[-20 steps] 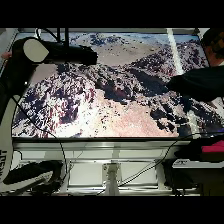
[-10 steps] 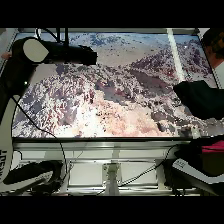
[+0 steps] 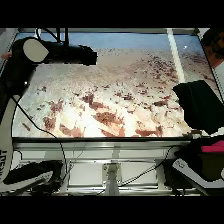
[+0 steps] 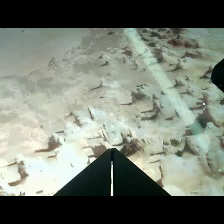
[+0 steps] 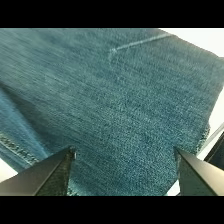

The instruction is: Fold the clothes and pants, and hang the long-sleeved shirts on hangers.

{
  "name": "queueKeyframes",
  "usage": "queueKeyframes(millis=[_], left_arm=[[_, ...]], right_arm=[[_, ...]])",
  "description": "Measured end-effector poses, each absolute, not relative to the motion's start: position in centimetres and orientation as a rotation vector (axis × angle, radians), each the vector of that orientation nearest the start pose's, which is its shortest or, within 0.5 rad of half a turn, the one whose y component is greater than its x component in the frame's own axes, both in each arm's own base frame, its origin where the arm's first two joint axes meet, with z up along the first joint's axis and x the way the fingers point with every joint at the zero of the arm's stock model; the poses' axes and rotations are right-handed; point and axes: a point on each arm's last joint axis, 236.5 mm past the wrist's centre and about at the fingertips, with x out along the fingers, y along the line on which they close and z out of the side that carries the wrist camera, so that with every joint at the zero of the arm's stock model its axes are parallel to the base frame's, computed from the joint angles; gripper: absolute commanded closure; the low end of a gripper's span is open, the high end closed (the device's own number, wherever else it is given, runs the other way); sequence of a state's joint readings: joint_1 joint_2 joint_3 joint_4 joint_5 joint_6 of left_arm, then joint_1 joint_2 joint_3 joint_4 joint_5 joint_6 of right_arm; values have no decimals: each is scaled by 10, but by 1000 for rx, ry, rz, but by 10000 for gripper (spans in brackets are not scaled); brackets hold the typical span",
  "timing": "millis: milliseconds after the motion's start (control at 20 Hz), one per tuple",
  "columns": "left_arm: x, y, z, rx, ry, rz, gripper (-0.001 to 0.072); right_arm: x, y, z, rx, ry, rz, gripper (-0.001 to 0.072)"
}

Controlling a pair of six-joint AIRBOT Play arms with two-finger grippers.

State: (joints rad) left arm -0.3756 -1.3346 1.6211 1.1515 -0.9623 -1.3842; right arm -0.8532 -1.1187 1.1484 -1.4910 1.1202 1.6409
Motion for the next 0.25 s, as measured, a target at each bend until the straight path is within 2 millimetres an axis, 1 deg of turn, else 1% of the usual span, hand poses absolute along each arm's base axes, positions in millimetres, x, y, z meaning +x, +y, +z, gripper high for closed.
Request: queueKeyframes(millis=[100, 250], left_arm=[[435, -256, 217, -47, 668, -671, 682], [435, -256, 217, -47, 668, -671, 682]], right_arm=[[262, -275, 82, 571, 931, -759, 44], [260, -272, 97, 553, 894, -762, 44]])
